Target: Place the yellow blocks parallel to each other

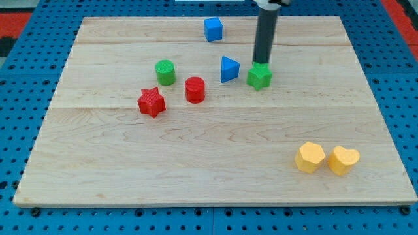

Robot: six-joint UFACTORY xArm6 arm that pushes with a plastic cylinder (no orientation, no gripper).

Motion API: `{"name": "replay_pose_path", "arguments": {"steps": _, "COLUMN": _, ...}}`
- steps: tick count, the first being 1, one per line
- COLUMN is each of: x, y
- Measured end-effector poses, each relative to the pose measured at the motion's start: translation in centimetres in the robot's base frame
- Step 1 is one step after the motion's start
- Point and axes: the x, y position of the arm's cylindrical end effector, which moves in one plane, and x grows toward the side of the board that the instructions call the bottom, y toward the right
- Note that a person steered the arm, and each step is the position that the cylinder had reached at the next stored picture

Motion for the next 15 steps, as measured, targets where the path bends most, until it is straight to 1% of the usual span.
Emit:
{"name": "replay_pose_path", "arguments": {"steps": 1, "x": 3.1, "y": -1.1}}
{"name": "replay_pose_path", "arguments": {"steps": 2, "x": 3.4, "y": 2.2}}
{"name": "replay_pose_path", "arguments": {"steps": 3, "x": 7.8, "y": 6.6}}
{"name": "replay_pose_path", "arguments": {"steps": 4, "x": 13.6, "y": 10.1}}
{"name": "replay_pose_path", "arguments": {"steps": 5, "x": 16.7, "y": 16.0}}
{"name": "replay_pose_path", "arguments": {"steps": 6, "x": 22.2, "y": 17.4}}
{"name": "replay_pose_path", "arguments": {"steps": 7, "x": 22.2, "y": 13.5}}
{"name": "replay_pose_path", "arguments": {"steps": 9, "x": 15.6, "y": 2.9}}
{"name": "replay_pose_path", "arguments": {"steps": 10, "x": 13.6, "y": -2.1}}
{"name": "replay_pose_path", "arguments": {"steps": 11, "x": 14.5, "y": -1.5}}
{"name": "replay_pose_path", "arguments": {"steps": 12, "x": 14.5, "y": 4.0}}
{"name": "replay_pose_path", "arguments": {"steps": 13, "x": 18.3, "y": 6.4}}
{"name": "replay_pose_path", "arguments": {"steps": 14, "x": 20.8, "y": 3.9}}
{"name": "replay_pose_path", "arguments": {"steps": 15, "x": 19.1, "y": -1.2}}
